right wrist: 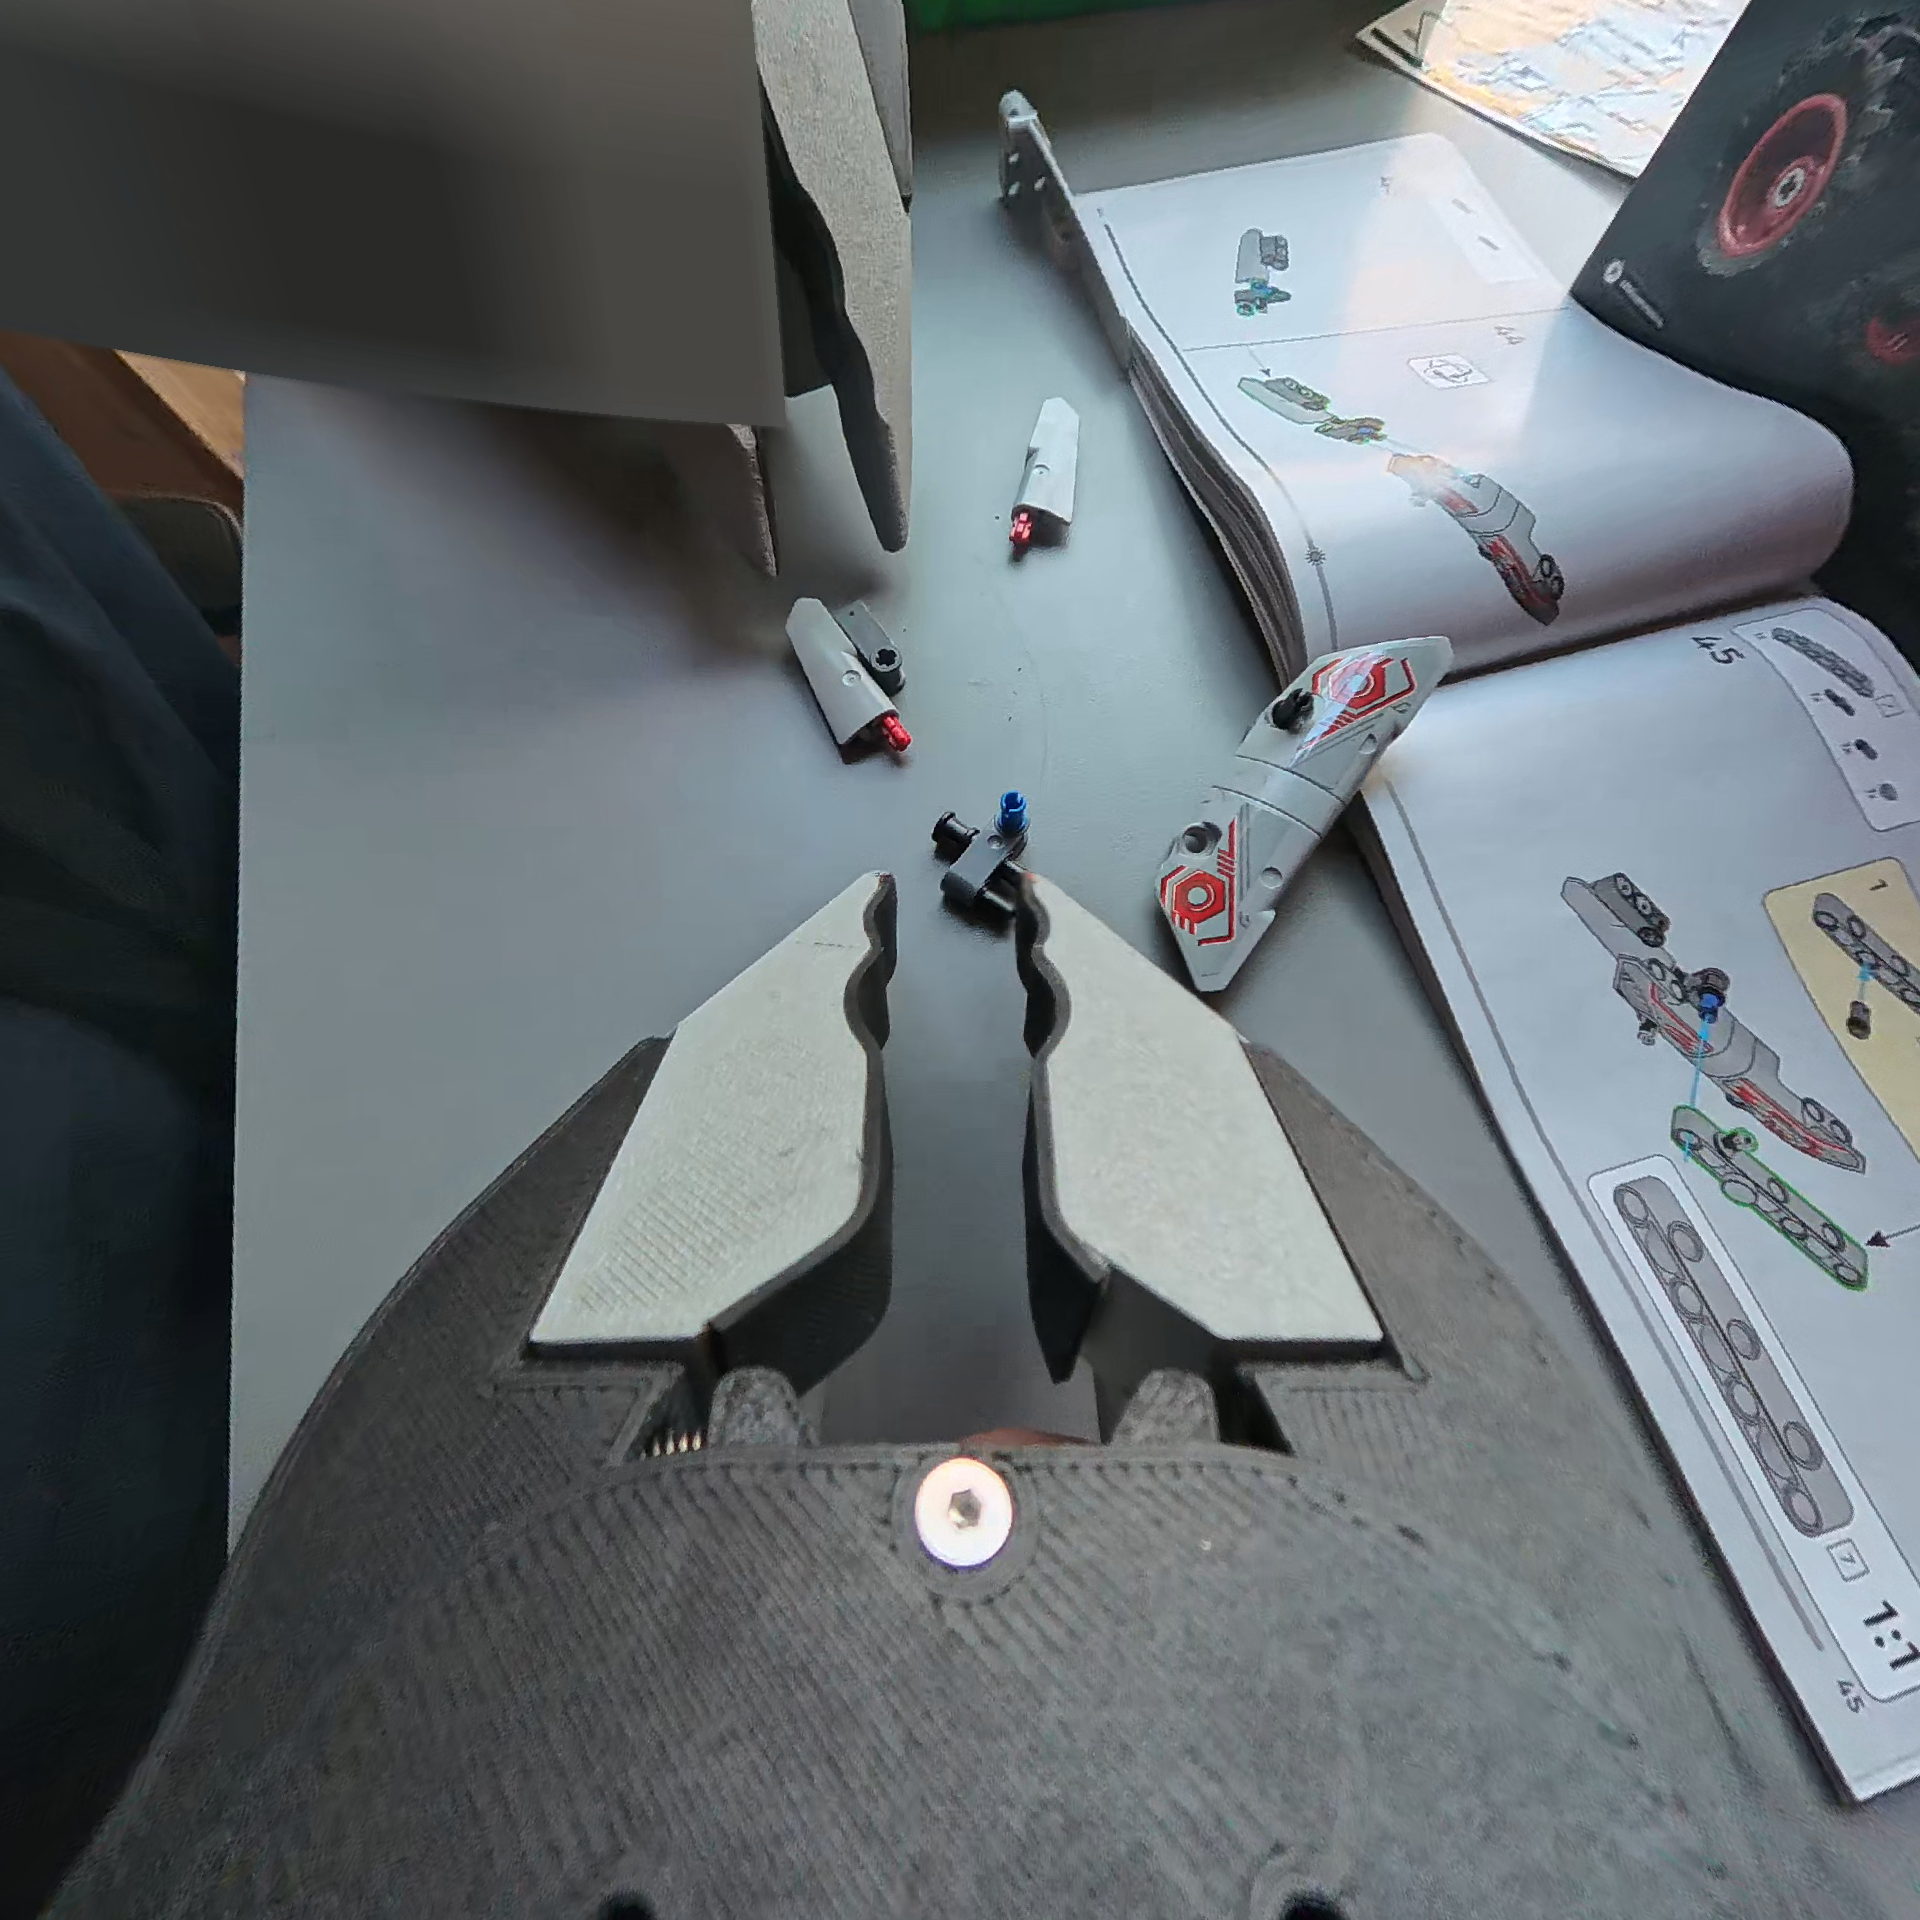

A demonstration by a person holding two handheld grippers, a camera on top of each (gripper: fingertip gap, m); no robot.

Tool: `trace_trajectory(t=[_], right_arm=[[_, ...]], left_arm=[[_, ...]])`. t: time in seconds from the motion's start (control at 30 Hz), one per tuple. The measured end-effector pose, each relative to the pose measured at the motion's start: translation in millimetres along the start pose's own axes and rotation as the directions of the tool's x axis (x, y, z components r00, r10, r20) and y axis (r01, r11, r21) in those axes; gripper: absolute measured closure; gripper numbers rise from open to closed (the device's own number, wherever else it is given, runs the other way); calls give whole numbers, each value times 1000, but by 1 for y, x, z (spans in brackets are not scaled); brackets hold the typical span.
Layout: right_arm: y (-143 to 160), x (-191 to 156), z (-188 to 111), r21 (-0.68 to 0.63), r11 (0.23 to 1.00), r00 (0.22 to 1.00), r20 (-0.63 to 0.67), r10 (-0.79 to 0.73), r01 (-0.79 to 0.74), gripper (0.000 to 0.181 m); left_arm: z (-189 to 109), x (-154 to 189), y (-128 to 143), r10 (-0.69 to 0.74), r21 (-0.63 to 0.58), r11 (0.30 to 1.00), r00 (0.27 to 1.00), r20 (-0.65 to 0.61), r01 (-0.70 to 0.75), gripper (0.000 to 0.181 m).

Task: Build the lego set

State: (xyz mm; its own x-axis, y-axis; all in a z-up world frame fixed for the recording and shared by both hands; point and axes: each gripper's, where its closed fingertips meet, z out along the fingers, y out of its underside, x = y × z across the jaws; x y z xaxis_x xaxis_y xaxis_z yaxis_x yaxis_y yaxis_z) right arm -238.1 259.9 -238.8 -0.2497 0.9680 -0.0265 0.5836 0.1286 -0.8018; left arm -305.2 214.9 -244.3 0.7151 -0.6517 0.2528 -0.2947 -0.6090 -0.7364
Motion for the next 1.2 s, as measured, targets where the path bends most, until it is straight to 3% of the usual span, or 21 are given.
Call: trace_trajectory(t=[1.2], right_arm=[[5,4,6,-46,999,1000,-20,0,0,158]], left_arm=[[2,3,4,25,-27,999,1000,-4,-25,157]])
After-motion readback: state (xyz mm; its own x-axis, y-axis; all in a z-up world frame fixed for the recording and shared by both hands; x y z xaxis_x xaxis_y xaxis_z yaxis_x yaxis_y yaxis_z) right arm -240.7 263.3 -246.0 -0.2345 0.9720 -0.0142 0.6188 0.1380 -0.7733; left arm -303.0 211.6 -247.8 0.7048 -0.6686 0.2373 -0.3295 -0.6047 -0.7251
